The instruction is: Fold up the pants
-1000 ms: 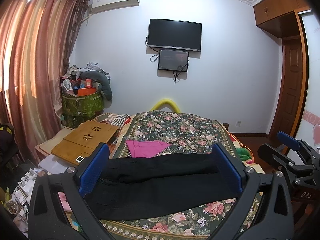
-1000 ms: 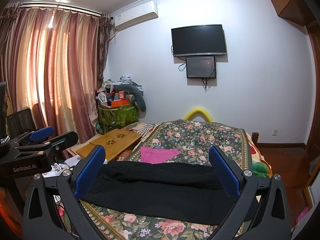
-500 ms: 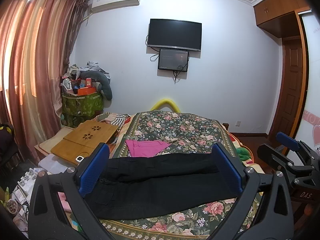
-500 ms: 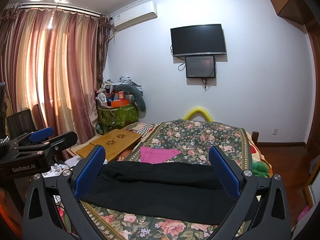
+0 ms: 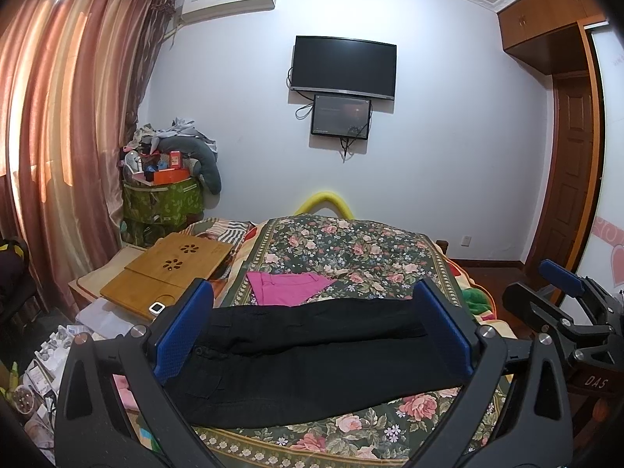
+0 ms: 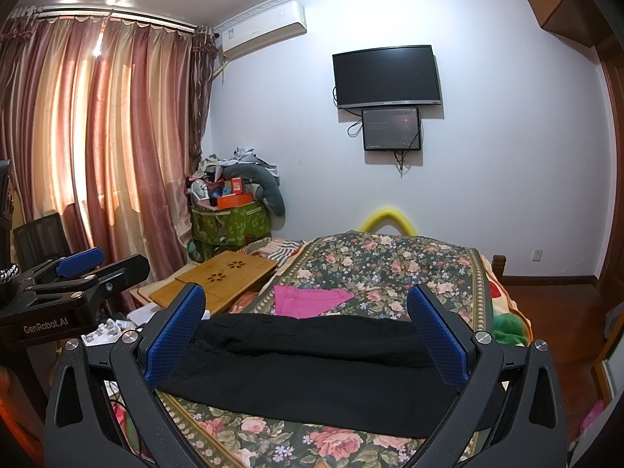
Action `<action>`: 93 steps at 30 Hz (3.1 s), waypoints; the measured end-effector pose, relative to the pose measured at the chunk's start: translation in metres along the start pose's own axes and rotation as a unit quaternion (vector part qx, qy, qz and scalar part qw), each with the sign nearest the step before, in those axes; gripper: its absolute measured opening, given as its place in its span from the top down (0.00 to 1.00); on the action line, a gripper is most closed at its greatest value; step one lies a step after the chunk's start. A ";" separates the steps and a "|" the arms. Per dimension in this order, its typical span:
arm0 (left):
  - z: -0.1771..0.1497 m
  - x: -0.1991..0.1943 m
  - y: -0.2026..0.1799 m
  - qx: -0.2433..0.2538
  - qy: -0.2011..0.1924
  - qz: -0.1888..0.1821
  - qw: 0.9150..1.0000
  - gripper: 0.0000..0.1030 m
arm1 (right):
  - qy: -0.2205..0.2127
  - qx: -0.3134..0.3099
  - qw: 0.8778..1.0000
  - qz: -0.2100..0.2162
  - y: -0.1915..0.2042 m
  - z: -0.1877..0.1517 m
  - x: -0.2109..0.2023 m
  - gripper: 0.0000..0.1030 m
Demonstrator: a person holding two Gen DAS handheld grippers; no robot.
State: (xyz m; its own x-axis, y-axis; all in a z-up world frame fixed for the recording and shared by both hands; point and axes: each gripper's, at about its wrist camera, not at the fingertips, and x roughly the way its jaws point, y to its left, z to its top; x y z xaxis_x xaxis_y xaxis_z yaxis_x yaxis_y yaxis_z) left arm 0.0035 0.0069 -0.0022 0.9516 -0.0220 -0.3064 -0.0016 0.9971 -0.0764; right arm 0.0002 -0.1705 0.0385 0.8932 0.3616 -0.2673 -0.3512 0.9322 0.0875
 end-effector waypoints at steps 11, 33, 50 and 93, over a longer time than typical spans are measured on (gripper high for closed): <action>-0.002 0.004 0.005 -0.003 0.006 0.008 1.000 0.00 | 0.007 0.002 1.000 0.000 -0.001 -0.003 0.006 0.00; 0.004 0.109 0.041 0.008 0.048 0.051 0.998 0.00 | 0.069 0.006 0.998 -0.008 -0.023 -0.015 0.085 0.00; -0.030 0.326 0.146 0.017 0.234 0.082 0.969 0.00 | 0.185 -0.012 0.982 -0.016 -0.079 -0.045 0.233 0.00; -0.066 0.444 0.198 0.044 0.386 0.107 0.915 0.95 | 0.384 -0.095 0.917 0.055 -0.107 -0.119 0.390 0.96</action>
State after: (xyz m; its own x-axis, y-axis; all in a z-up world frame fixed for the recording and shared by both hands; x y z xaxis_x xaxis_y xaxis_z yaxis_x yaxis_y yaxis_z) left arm 0.4059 0.1897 -0.2160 0.4324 0.1631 -0.8868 -0.1062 0.9859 0.1295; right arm 0.3533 -0.1313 -0.1892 0.4145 0.2682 -0.8696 -0.5358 0.8443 0.0051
